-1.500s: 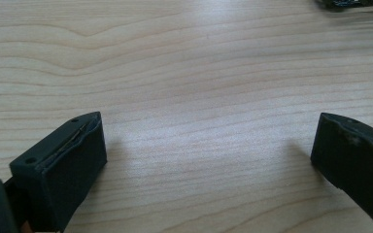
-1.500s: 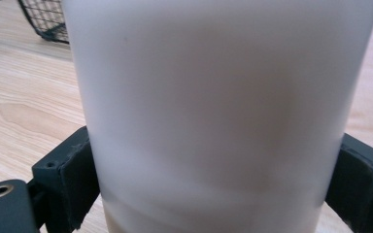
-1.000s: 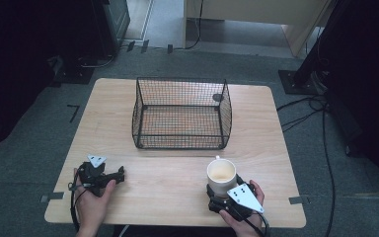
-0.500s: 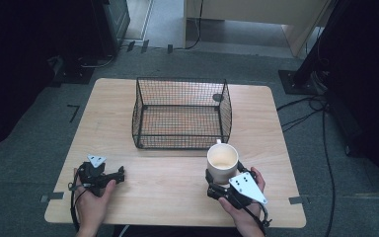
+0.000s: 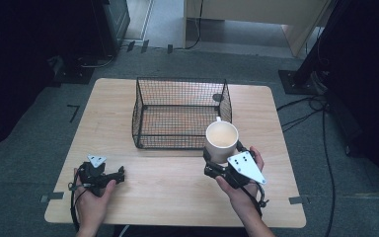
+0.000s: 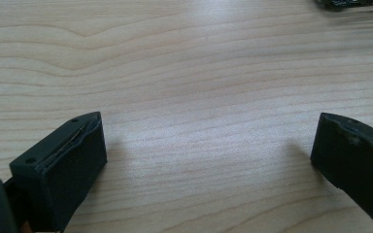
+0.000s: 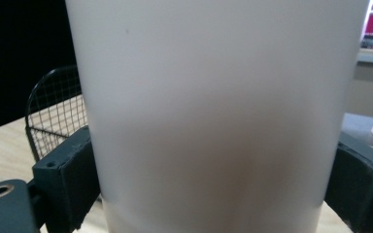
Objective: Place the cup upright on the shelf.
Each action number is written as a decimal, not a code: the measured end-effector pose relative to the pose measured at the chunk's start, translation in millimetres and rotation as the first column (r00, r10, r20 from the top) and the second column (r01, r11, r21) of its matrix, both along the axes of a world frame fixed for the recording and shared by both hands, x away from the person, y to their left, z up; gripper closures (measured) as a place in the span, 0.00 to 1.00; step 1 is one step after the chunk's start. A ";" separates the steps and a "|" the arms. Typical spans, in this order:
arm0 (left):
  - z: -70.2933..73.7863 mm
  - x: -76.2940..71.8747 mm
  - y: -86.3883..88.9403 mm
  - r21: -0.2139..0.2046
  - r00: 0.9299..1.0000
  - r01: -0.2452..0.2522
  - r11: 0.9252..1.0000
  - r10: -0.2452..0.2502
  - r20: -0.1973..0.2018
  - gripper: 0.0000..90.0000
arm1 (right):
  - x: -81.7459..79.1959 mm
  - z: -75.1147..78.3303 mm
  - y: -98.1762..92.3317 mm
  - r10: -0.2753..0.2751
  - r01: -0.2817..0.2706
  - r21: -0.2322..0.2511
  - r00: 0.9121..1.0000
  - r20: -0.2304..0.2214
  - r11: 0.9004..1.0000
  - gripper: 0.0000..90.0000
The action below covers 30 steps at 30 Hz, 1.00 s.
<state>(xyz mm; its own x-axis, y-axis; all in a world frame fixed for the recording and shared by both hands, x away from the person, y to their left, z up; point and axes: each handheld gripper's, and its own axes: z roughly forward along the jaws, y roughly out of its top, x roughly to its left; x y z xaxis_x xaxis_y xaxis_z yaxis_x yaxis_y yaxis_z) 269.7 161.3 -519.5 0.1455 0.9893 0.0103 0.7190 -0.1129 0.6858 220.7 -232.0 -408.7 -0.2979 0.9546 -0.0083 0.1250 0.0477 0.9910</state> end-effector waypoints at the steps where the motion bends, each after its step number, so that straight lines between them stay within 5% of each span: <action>1: 0.0 0.0 0.1 0.001 1.000 0.001 1.000 -0.001 0.000 0.00 | 3.8 2.5 2.0 -0.001 0.001 -0.008 1.000 0.004 1.000 0.08; 16: 0.0 -0.1 -0.2 -0.002 1.000 0.004 1.000 -0.004 0.000 0.00 | 63.1 28.9 28.4 0.001 -0.001 0.004 0.999 0.038 1.000 0.08; 26: 0.0 -0.6 -0.5 -0.001 1.000 0.010 1.000 -0.010 -0.001 0.00 | 108.3 34.4 40.8 -0.009 0.009 -0.016 1.000 0.021 1.000 0.08; 30: 0.0 -0.9 -0.7 -0.002 1.000 0.015 1.000 -0.015 -0.002 0.00 | 126.0 36.2 42.2 -0.002 0.002 0.012 1.000 0.021 1.000 0.08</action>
